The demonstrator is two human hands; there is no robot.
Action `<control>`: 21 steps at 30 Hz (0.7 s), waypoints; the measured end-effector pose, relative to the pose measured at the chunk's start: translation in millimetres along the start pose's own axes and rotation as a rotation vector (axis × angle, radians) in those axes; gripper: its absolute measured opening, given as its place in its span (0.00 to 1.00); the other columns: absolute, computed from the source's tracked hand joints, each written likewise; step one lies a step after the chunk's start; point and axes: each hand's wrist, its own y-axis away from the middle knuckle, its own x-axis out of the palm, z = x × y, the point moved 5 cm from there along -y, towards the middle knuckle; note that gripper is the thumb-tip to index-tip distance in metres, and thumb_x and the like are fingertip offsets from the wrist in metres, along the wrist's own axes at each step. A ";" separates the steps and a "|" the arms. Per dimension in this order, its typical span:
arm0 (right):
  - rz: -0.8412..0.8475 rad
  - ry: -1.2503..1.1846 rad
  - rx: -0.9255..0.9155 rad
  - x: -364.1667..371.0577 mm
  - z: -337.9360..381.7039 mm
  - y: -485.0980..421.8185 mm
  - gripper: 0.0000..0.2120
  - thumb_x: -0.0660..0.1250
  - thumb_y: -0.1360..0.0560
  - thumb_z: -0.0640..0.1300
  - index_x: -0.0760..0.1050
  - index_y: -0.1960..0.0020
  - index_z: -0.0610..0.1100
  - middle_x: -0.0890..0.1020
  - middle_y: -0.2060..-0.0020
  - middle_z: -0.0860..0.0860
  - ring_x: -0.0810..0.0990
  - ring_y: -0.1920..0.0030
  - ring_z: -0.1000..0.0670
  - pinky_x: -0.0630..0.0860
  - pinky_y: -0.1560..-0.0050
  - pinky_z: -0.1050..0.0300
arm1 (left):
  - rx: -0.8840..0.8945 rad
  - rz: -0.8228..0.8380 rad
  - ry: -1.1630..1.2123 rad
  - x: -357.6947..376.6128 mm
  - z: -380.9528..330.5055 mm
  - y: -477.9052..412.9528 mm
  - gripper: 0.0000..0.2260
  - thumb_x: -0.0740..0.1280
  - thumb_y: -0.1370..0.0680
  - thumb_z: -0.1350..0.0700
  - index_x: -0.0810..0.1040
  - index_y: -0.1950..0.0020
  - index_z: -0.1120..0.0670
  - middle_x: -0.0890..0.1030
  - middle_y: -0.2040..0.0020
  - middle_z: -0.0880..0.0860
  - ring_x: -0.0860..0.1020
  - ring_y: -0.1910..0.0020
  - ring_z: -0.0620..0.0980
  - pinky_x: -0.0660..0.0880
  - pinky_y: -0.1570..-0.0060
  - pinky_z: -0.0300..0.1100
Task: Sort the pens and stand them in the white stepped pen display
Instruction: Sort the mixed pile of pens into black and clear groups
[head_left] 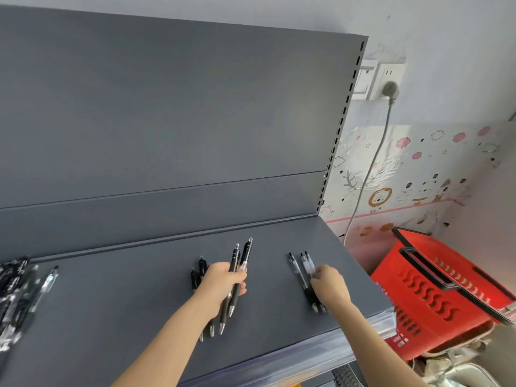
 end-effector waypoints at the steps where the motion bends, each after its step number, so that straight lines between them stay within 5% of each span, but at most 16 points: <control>1: -0.006 0.031 -0.015 -0.3 0.9 2.2 0.04 0.57 0.26 0.36 0.67 0.59 0.41 0.72 0.54 0.44 0.71 0.56 0.40 0.67 0.61 0.54 | -0.007 0.010 0.007 3.6 0.1 -1.7 0.02 0.65 0.24 0.67 0.77 0.56 0.64 0.74 0.64 0.56 0.74 0.66 0.50 0.79 0.65 0.37; 4: -0.019 0.152 -0.050 2.0 -3.4 3.3 0.11 0.56 0.23 0.41 0.69 0.42 0.39 0.70 0.44 0.42 0.71 0.42 0.39 0.70 0.51 0.51 | -0.024 0.042 0.054 12.2 0.1 -4.5 0.02 0.65 0.24 0.67 0.76 0.53 0.65 0.74 0.63 0.57 0.75 0.66 0.51 0.79 0.67 0.36; 14: -0.170 0.157 -0.149 -5.8 20.5 21.9 0.14 0.56 0.21 0.44 0.72 0.39 0.40 0.71 0.42 0.42 0.69 0.39 0.41 0.70 0.45 0.52 | -0.066 0.094 0.204 10.6 -5.7 -4.2 0.07 0.65 0.24 0.66 0.76 0.48 0.68 0.75 0.61 0.57 0.77 0.63 0.51 0.80 0.61 0.41; 18: -0.046 -0.220 -0.355 9.9 74.1 55.1 0.10 0.62 0.24 0.40 0.79 0.52 0.35 0.81 0.57 0.43 0.78 0.53 0.45 0.73 0.53 0.57 | -0.094 0.073 0.302 3.8 -7.2 -0.2 0.05 0.65 0.24 0.66 0.76 0.50 0.67 0.76 0.59 0.58 0.77 0.59 0.52 0.77 0.58 0.43; 21: 0.188 -0.441 -0.380 34.2 110.4 79.8 0.05 0.66 0.26 0.42 0.81 0.58 0.45 0.81 0.65 0.57 0.78 0.62 0.59 0.70 0.62 0.73 | -0.074 0.076 0.352 -6.3 -9.7 4.4 0.04 0.64 0.23 0.66 0.78 0.51 0.65 0.76 0.60 0.57 0.76 0.61 0.51 0.75 0.59 0.41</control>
